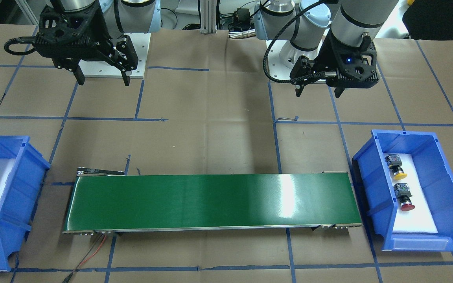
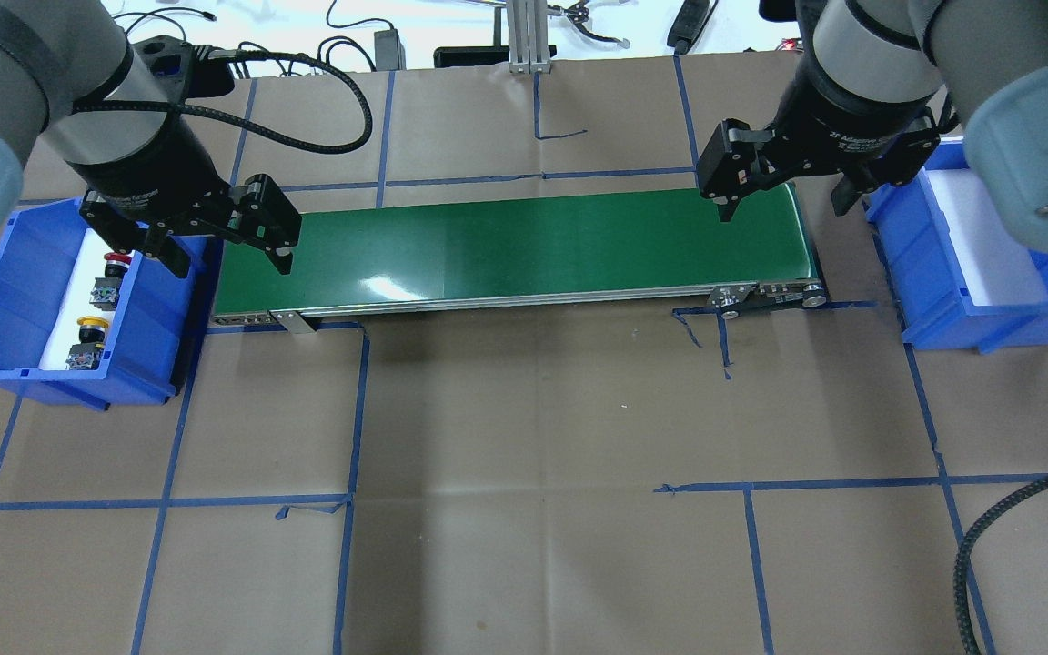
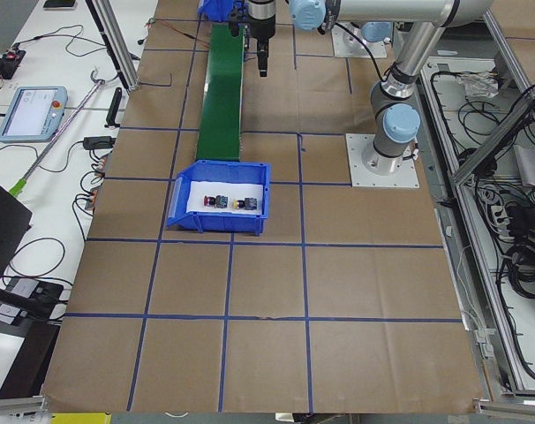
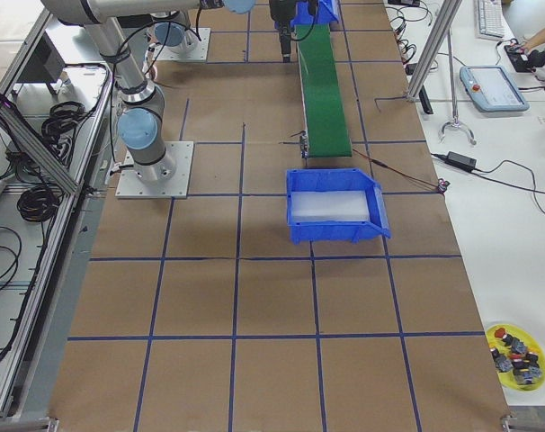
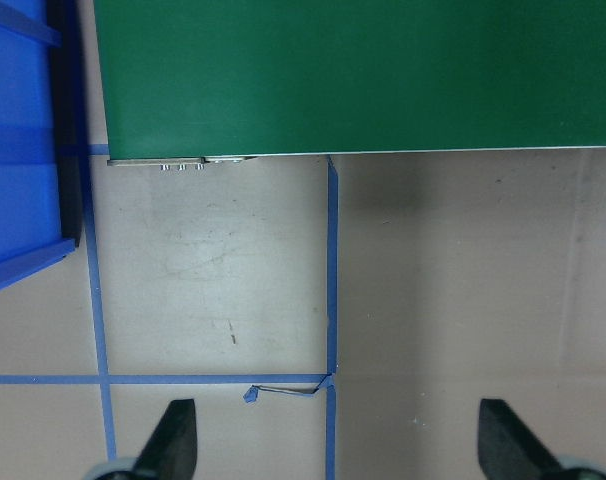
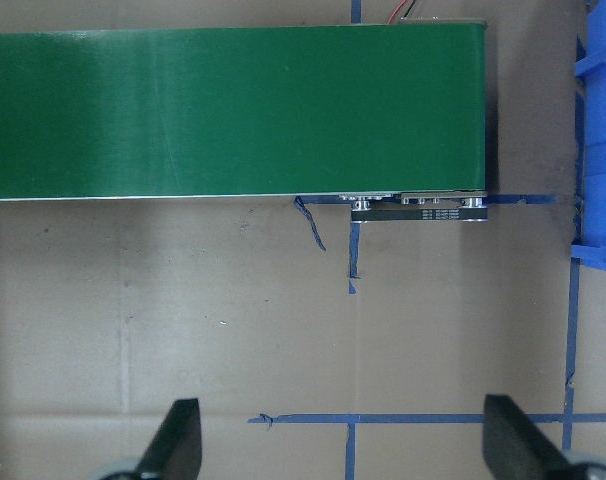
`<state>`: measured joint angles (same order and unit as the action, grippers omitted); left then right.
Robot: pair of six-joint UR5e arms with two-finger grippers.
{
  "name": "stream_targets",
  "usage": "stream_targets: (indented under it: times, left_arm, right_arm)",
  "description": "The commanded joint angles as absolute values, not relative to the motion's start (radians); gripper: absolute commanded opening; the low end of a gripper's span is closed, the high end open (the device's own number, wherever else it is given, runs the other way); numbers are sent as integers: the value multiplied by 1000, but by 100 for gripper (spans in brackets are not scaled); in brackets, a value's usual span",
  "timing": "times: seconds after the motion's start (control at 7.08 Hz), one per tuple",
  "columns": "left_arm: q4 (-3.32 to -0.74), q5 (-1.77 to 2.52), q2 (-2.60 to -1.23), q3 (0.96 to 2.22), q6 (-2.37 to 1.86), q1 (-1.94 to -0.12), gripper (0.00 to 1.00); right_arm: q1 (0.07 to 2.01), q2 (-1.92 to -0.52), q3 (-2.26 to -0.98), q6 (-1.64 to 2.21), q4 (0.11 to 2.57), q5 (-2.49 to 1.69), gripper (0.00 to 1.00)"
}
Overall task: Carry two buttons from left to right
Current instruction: 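Move the left gripper down into the blue bin of buttons, then grasp the yellow-capped button in the bin with the left gripper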
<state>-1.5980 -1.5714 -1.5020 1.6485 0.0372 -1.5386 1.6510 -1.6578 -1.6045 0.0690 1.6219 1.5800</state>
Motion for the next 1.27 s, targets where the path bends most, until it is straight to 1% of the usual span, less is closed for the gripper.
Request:
stream_targets:
  times: [0.0, 0.42, 0.57, 0.85, 0.99, 1.13]
  left_arm:
    - [-1592, -1563, -1496, 1655, 35, -1539, 100]
    - [-1591, -1569, -1476, 1693, 64, -1511, 100]
    - [-1586, -1572, -1482, 1690, 192, -1432, 100]
    - [-1588, -1569, -1506, 1696, 472, -1164, 100]
    - [-1586, -1575, -1534, 1695, 617, -1064, 100]
    - [-1585, -1577, -1563, 1694, 652, -983, 100]
  right_arm:
    - [1649, -1657, -1603, 69, 1623, 1580, 100]
    - [1649, -1657, -1603, 68, 1621, 1580, 100]
    - [1649, -1657, -1603, 69, 1623, 1580, 100]
    - [1647, -1657, -1603, 67, 1620, 1580, 100]
    - [1647, -1657, -1603, 67, 1618, 1580, 100]
    - [1647, -1658, -1603, 67, 1615, 1580, 100]
